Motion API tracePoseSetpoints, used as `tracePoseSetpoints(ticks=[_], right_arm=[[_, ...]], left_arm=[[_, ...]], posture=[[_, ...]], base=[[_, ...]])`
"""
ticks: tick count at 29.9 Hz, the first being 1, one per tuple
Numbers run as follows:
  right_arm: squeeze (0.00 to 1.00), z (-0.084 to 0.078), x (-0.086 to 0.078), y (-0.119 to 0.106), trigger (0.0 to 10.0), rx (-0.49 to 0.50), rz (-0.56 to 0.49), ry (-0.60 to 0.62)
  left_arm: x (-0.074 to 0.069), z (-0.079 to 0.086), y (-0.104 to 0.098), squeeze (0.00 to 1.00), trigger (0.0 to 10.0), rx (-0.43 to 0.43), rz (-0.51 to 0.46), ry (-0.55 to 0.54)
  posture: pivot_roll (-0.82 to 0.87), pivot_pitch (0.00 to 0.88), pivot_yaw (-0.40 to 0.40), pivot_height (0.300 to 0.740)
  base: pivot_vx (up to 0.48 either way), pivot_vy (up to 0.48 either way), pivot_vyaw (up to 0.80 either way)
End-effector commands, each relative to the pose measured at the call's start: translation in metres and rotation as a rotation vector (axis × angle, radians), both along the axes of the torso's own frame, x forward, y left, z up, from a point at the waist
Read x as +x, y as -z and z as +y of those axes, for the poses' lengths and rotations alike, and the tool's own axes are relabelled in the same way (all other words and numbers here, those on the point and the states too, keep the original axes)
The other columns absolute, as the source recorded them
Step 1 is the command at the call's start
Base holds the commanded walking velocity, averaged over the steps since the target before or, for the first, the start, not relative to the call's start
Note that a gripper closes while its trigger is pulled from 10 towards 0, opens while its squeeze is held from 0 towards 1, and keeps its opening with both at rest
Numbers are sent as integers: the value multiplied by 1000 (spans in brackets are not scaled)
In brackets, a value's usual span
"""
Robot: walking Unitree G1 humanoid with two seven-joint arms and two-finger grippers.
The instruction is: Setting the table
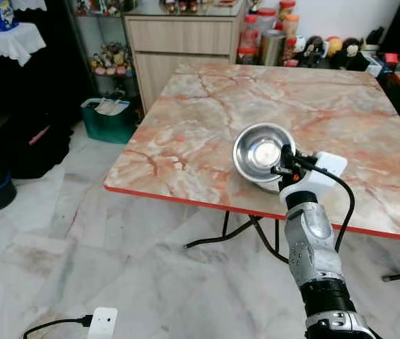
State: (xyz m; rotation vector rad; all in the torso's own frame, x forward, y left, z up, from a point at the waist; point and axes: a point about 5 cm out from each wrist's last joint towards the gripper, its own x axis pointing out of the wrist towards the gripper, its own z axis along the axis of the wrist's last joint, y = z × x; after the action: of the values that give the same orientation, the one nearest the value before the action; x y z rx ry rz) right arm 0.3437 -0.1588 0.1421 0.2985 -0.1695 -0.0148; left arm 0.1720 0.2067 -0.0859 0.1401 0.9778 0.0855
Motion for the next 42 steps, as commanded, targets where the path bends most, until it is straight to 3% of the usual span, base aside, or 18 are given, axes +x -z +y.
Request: tracePoseSetpoints(ticks=[1, 42], right_arm=[[0, 3, 2, -2, 10000, -11, -5, -6], [0, 12, 5, -8, 10000, -24, -29, -29]], left_arm=[[-3, 3, 1, 0, 10000, 4, 10, -18], [-7, 3, 3, 0, 10000, 9, 18, -21]], posture=[[-102, 0, 12, 740], [-93, 21, 6, 740]], base=[[0, 0, 0], [256, 0, -35]])
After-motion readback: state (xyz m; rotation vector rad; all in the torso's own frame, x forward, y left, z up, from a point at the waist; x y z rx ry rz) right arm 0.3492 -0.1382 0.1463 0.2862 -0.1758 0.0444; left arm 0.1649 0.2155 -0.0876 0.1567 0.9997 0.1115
